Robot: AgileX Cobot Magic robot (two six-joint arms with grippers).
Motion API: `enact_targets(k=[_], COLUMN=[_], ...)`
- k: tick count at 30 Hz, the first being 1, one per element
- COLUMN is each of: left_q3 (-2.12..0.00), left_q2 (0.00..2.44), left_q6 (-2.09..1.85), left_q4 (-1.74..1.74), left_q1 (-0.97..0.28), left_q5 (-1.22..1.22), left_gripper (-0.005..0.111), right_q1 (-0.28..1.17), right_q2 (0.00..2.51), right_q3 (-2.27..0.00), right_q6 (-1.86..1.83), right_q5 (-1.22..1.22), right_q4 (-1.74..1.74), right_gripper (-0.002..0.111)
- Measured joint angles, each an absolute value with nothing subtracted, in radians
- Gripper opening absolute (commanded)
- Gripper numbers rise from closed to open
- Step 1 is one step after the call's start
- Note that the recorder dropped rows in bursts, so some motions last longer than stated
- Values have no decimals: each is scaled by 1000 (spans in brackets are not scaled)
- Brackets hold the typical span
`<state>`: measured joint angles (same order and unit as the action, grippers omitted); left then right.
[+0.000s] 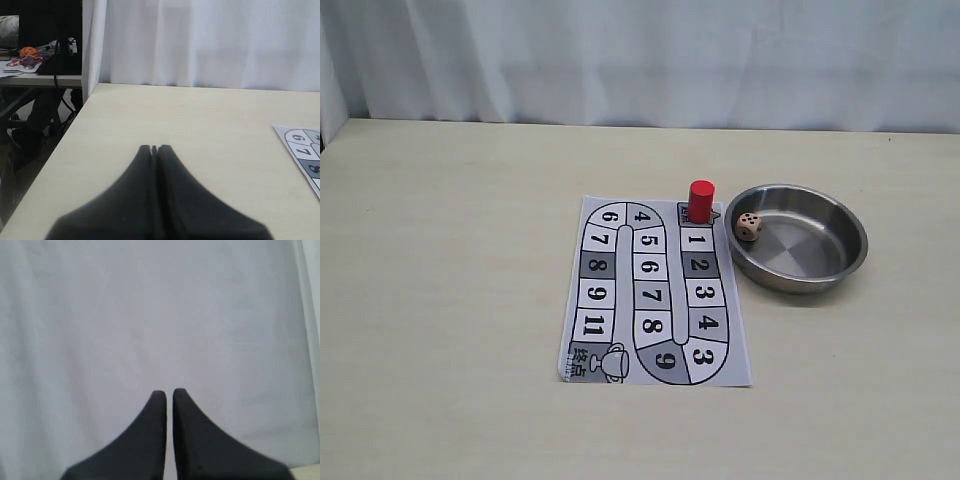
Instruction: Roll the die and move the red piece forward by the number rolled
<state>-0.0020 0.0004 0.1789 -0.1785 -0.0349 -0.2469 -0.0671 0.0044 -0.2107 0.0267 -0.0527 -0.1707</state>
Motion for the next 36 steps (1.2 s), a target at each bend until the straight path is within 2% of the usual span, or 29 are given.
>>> enact_targets(k=[6,14,16,19,21,36], left_q3=[-2,-2,-2,-2,-2,-2], left_q2=[0,0,0,0,0,0], left_q6=[179,179,179,179,179,179], left_q4=[-179,-179,-179,-179,-179,-179], left_q1=[-35,-35,-35,-35,-35,-35], left_q5=[-247,-247,-247,-247,-247,-247], left_gripper=[0,0,0,0,0,0], right_q1=[-67,-67,-67,-67,-67,-67], right_q2=[65,477,630,777,890,1436], right_q3=[-400,-618,-680,-740,-777,-1071], right_q6=[28,-7,-15,-97,-124,-374], right_q5=[130,274,312,362,382,609], right_q4=[-171,-171,-171,-171,-171,-175], right_gripper=[4,6,16,40,50,52])
